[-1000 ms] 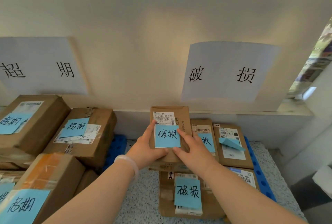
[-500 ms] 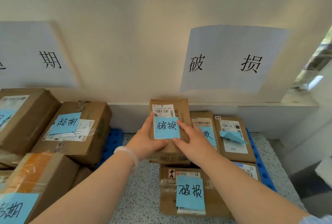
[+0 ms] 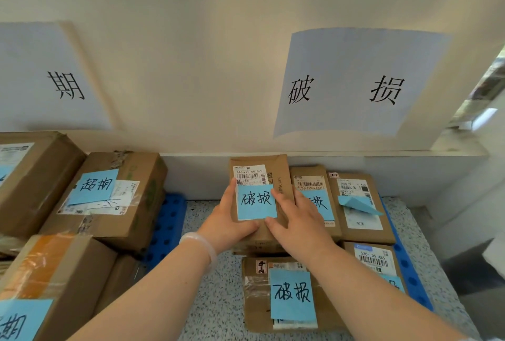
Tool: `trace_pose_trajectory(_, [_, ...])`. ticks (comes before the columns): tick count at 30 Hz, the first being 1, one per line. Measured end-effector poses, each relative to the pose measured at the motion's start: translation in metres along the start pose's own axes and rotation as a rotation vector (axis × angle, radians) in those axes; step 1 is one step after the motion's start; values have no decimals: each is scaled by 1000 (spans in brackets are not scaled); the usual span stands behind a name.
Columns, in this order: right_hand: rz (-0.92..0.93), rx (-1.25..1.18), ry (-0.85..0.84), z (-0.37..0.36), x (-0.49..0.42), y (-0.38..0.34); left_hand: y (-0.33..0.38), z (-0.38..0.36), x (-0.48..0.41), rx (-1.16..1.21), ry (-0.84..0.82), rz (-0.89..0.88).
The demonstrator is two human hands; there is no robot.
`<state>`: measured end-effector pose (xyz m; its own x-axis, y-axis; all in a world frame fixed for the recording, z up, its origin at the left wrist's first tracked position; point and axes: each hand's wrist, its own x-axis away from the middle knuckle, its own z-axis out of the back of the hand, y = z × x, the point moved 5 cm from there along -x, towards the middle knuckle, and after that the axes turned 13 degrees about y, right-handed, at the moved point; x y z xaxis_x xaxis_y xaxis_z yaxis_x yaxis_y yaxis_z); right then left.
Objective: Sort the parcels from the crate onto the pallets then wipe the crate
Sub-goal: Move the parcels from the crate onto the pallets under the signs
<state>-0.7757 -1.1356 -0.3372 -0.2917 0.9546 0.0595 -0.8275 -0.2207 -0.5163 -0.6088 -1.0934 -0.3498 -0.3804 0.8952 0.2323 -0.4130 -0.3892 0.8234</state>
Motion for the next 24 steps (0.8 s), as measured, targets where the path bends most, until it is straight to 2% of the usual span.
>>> trace_pose_trajectory(10, [128, 314, 112, 1, -2, -2, 0, -4, -7, -178, 44, -103])
trace_pose_trajectory(17, [175, 373, 98, 3, -1, -2, 1, -2, -2, -367, 72, -211])
trace_pose_trajectory(24, [163, 404, 52, 4, -5, -4, 5, -2, -7, -527, 56, -216])
